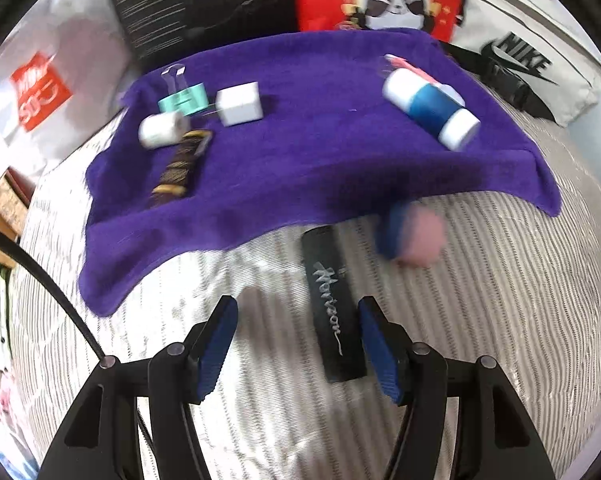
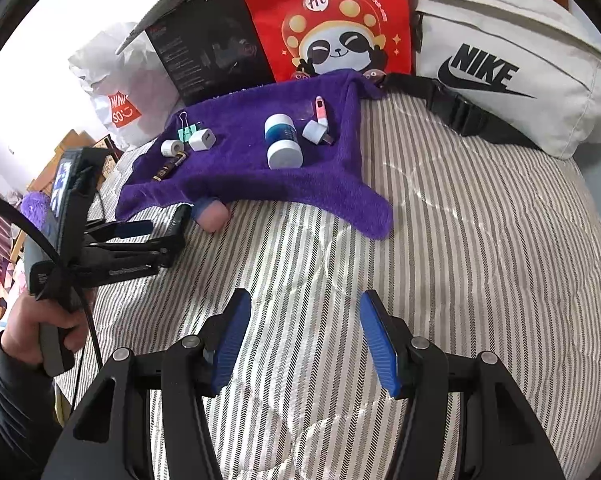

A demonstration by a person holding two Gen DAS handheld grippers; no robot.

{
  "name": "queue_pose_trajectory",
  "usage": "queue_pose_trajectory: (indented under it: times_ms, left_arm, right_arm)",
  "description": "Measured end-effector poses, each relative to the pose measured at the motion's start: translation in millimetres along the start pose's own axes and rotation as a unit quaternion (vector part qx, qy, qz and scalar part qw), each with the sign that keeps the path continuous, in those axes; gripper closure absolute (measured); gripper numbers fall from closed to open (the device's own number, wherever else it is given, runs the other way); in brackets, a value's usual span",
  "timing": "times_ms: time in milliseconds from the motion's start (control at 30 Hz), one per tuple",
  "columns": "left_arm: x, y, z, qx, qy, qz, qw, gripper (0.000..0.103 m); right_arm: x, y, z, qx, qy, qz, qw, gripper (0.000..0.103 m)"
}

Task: Organize rigid objects
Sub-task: 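Grasp the black Horizon tube with the left tool, then grasp the pink-and-blue jar with the right tool while the left holds the Horizon tube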

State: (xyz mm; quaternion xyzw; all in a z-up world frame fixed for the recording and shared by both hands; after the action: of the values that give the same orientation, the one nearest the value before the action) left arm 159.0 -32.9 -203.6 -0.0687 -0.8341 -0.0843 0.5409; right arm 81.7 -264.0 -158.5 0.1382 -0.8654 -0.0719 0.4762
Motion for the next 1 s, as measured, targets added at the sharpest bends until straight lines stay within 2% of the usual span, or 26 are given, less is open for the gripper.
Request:
queue_pose_trajectory:
  times_ms: [133,200,233,267,533,633,767,833,933,1000]
  left_arm:
    - [-2.4,-3.2,-3.4,-0.008,-0.014,0.021,0.9996,0.044]
    - [-3.0,-7.2,-5.9,-0.007,-0.02,0.036,0.9991,0.055]
    - [-2.2,-7.8,-8.7,-0.001,-0.022,0.038,0.999,0.072]
    - [-1.8,-5.0,-9.2,0.009,-0.024,0.033,0.9991,0.079]
    - [-2.0,-7.2,-9.6,0.001,-0.031,0.027,0.9992,0.079]
    - [0.3,-5.1,-6.5,-0.007,-0.028,0.038,0.9989,0.082]
    - [6.4,24.1,9.3,0.006,-0.025,0.007,0.9996,0.082]
    - [9.6,39.6,19.3,0.017,-0.026,0.015,0.9994,0.082]
    - [14.2,66.2,34.2,0.035,-0.025,0.001,0.9991,0.082]
    - [15.0,72.9,38.9,0.04,-0.032,0.012,0.9986,0.082]
  right_arm:
    - [-4.5,-2.3,1.0,-0.004,0.004,0.0,1.0,0.047]
    - [-5.8,-2.3,1.8,-0.003,0.007,0.001,1.0,0.047]
    - [-6.1,-2.1,2.3,-0.002,0.007,0.002,1.0,0.047]
    - [-6.2,-2.2,2.6,-0.001,0.008,0.002,1.0,0.047]
    - [-14.0,3.0,4.6,0.004,0.017,-0.002,1.0,0.047]
    - [-18.8,12.9,3.5,0.012,0.019,-0.01,1.0,0.047]
    - [-27.5,28.7,0.0,0.029,0.02,-0.017,0.999,0.047]
    - [-35.4,40.1,-2.7,0.041,0.021,-0.024,0.999,0.047]
    - [-46.9,57.7,-6.7,0.067,0.02,-0.022,0.997,0.047]
    - [-53.5,68.0,-10.9,0.078,0.015,-0.027,0.996,0.047]
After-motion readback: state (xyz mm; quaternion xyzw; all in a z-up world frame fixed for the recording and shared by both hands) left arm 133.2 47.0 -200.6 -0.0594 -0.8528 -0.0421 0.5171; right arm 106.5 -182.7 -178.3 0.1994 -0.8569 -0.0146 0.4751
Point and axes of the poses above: each gripper's, at about its wrist camera, not at the fingertips, and x roughly against the way its jaws point, y to its left, z to its underside, the point moved 7 cm from there along -x, roughly the way its jaws point, and after that the axes turned 1 degree about -y, right-handed, at the moved point
